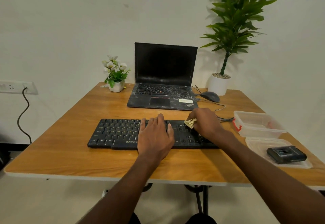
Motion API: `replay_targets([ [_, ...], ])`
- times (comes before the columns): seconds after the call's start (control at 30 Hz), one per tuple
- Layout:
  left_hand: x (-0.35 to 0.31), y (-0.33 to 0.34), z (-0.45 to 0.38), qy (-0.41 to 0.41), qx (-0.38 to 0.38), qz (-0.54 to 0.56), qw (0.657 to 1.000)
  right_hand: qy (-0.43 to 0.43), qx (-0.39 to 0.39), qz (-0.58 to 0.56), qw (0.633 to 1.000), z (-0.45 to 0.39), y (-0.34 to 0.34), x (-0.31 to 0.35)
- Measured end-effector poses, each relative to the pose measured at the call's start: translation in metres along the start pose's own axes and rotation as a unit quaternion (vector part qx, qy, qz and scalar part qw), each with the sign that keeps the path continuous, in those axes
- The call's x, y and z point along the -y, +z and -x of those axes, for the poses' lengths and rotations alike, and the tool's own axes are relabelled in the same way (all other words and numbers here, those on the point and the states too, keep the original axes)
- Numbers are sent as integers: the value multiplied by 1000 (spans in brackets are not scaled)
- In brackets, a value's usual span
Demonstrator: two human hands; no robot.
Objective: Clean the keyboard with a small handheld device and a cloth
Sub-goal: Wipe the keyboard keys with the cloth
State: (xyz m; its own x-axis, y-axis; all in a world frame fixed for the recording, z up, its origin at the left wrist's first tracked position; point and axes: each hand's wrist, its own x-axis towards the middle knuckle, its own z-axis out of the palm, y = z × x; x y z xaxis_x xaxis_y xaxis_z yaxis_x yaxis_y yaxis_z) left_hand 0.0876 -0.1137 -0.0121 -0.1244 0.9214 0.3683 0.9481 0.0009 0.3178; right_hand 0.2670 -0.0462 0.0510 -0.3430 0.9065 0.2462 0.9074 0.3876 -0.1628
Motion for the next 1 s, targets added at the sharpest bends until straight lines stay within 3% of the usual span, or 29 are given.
replay_targets([
  [0.3, -1, -1, 1, 14, 4, 0, 1000, 20, 7, 6, 1000, 9, -12, -20],
  [0.47, -2, -1, 1, 13, -4, 3, 1000, 148, -86, -9, 985, 18, -6, -29],
  [0.6, -1, 1, 0, 12, -10, 2, 1000, 106, -55, 10, 993, 27, -3, -25],
  [0.77, -2, 2, 0, 16, -7, -1, 1000, 102, -44, -109, 988, 13, -12, -37],
  [0.9, -1, 1, 0, 15, -9, 0, 1000, 36, -16, -14, 999, 11, -8, -37],
  [1.0, -1, 2, 0, 13, -4, -2, 1000, 49, -8, 19, 999, 6, -11, -47],
])
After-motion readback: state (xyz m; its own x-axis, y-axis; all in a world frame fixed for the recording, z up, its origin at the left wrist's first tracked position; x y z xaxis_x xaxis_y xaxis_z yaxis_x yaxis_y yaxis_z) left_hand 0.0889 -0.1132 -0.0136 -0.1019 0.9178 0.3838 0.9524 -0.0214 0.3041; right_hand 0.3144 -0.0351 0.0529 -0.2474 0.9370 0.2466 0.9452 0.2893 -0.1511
